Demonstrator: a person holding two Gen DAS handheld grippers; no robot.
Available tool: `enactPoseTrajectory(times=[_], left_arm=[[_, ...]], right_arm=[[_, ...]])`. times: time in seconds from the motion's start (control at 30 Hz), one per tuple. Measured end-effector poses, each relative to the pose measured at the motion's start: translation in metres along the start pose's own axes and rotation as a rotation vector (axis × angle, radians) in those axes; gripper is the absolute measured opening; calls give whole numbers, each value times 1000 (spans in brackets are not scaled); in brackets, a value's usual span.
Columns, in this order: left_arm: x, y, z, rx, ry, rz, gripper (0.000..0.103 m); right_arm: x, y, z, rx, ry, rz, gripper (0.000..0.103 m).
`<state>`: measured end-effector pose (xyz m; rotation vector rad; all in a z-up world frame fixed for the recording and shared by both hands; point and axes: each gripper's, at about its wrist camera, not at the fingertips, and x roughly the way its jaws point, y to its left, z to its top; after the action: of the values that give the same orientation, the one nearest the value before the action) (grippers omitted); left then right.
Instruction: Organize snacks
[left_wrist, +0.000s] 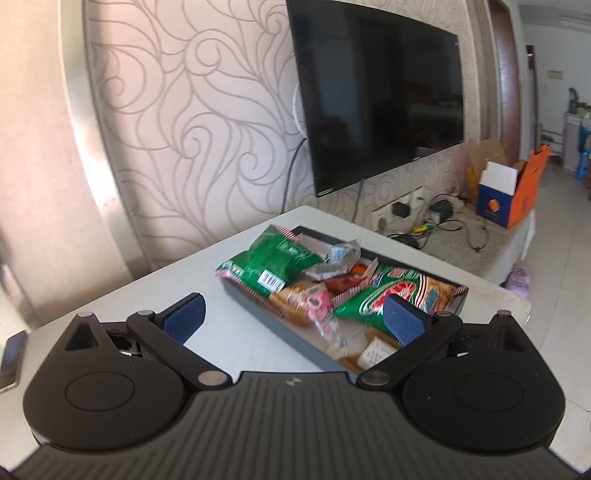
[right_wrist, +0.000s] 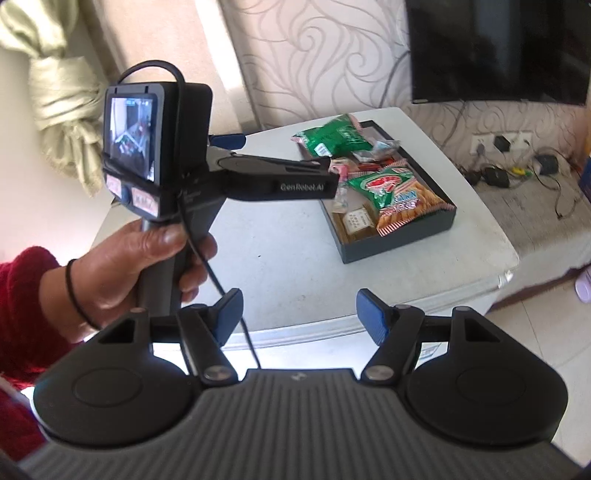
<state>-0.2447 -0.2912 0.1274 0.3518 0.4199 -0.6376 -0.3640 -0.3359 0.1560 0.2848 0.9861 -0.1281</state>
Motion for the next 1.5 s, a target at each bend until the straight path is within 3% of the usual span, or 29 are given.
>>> enactPoseTrajectory(times=[0.23, 0.37, 0.57, 0.63, 0.77, 1.13, 1.3, 1.5], left_arm=[[-18, -26, -11, -83, 82, 6, 103], [-33, -43, -19, -91, 85, -6, 103], [-46, -63, -26, 12, 109, 82, 103], [-50, -61, -28, 39, 93, 115, 103], [-62, -46, -25, -20, 76, 100, 103], [-71, -7, -29, -200, 147, 76, 103], [-76, -8, -31, -190, 130, 90, 103], [-86, -10, -25, -170, 91, 98, 103]], right_arm=[[-5, -24, -27, -36, 28, 66, 70], [-6, -48, -39, -9, 46, 15, 70], [-13, -67, -44, 28, 37, -78, 70], [-17, -67, -42, 33, 23, -100, 70], [-13, -65, -38, 21, 31, -129, 70], [13, -65, -12, -2, 71, -131, 70], [27, -62, 1, -48, 100, -131, 71], [35, -60, 13, -52, 65, -144, 71]])
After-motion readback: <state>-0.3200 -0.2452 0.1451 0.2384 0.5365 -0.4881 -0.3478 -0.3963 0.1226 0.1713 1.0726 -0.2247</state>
